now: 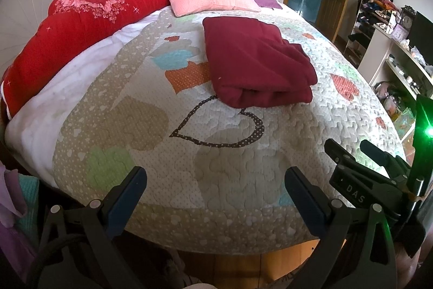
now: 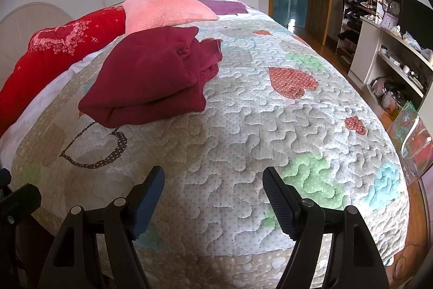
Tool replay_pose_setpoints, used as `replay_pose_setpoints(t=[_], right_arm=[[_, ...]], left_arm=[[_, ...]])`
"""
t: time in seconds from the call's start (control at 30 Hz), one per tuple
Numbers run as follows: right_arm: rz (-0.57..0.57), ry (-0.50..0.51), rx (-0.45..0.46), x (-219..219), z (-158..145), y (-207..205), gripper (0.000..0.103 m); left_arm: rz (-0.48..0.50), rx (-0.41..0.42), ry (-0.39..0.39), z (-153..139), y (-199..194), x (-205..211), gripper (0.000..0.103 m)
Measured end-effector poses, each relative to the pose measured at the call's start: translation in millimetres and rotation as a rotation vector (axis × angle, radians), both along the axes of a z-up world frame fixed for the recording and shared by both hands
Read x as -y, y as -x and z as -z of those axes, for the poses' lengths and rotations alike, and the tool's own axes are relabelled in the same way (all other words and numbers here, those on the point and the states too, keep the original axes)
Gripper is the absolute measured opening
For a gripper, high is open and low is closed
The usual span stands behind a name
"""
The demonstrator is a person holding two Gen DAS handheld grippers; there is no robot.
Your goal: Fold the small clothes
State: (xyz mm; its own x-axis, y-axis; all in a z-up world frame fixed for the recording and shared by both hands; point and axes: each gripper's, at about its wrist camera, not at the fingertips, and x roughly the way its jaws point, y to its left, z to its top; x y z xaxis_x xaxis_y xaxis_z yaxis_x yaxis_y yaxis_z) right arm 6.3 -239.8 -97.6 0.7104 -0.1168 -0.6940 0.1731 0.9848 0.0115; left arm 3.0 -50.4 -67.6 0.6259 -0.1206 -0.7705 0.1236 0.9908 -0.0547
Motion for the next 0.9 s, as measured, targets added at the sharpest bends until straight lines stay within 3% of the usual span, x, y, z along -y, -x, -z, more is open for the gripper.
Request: replay_pose_setpoints(t=[0.9], right_arm=[[-0.022, 0.009, 0.000, -0.4, 0.6, -1.2, 0.081]], left_arm=[[-0.011, -0.024, -0.007, 4.5, -2.8, -2.2, 0.102]])
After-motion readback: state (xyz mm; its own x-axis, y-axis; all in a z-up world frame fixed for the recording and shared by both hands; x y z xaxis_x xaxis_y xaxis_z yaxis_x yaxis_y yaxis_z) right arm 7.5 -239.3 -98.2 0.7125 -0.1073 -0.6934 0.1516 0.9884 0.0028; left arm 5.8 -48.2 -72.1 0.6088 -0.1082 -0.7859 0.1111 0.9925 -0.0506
